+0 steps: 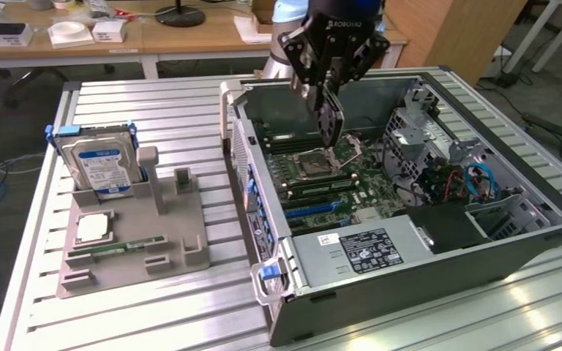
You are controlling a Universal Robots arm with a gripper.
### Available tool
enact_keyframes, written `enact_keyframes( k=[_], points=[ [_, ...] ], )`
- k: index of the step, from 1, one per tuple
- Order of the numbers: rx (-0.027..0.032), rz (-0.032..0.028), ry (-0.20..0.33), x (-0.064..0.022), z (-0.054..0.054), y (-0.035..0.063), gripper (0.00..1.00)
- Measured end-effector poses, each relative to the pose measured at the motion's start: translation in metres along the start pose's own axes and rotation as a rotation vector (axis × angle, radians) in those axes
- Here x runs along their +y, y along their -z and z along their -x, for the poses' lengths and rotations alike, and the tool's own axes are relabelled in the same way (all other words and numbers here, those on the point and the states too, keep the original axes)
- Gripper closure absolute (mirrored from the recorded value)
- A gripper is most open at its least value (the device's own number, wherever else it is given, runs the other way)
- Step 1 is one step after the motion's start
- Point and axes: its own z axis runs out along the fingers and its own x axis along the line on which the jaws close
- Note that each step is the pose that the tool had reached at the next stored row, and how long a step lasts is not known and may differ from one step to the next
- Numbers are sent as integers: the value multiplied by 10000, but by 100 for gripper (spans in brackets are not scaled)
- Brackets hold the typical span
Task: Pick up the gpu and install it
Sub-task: 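Pick up the gpu and move the gpu toward the slot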
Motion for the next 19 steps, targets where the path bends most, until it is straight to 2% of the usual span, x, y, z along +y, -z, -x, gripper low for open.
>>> enact_keyframes(
  k=[19],
  points=[
    [1,13,0,3,248,-6,73]
  ],
)
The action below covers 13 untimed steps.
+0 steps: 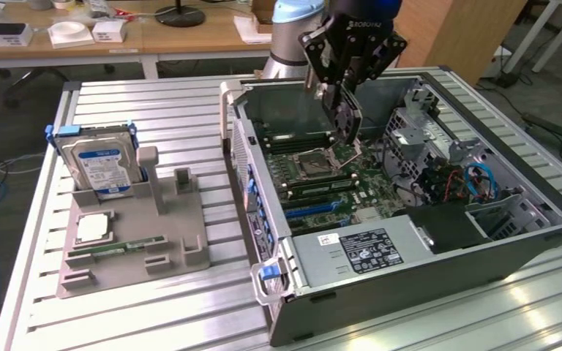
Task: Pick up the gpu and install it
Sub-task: 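Pick up the gpu and move the gpu toward the slot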
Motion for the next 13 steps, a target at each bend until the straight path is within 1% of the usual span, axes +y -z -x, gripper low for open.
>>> enact_keyframes(
  k=[13],
  points=[
    [-1,13,0,2,157,-4,73]
  ],
)
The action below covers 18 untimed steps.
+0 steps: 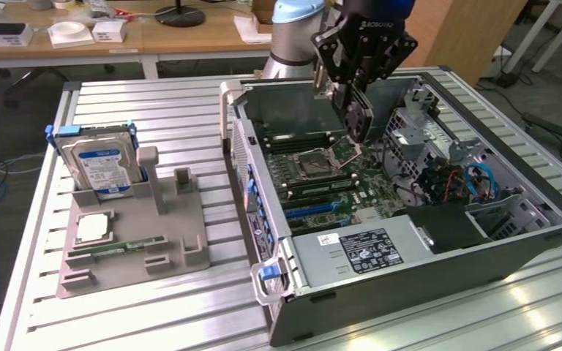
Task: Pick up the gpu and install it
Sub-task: 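Pick up the gpu and move the gpu toward the slot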
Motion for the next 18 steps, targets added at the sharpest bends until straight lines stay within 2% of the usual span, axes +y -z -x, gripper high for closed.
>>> enact_keyframes(
  k=[1,4,18],
  points=[
    [0,1,0,0,12,0,73],
    [0,12,0,2,160,-3,73],
    [1,27,-1,4,341,-7,73]
  ],
)
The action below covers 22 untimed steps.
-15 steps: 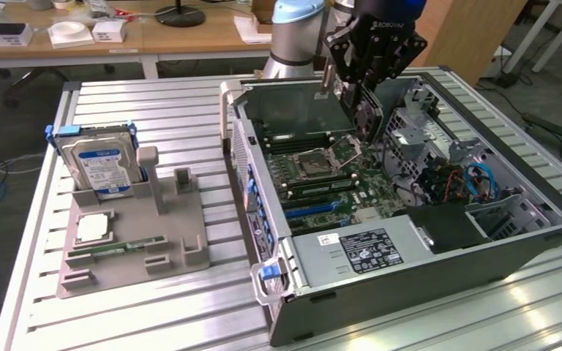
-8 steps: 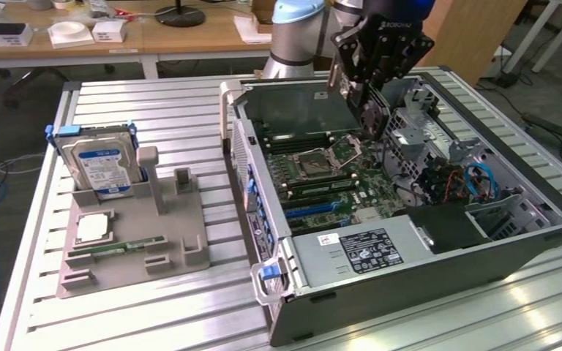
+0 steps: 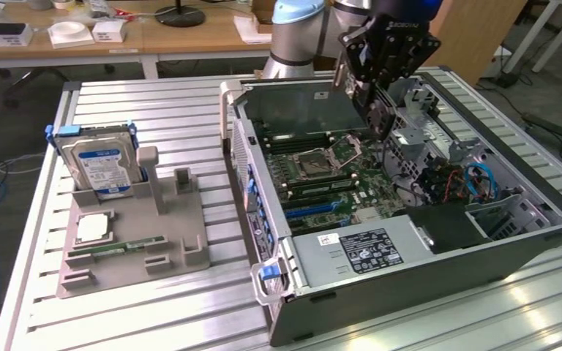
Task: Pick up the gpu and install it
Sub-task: 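Pick up the gpu and move the gpu toward the slot, then insert the gpu into the slot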
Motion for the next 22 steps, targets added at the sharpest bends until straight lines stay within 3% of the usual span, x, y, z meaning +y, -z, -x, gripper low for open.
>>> enact_keyframes(
  k=[10,22],
  points=[
    [1,7,0,2,172,-3,73],
    [0,7,0,2,175,-4,73]
  ],
)
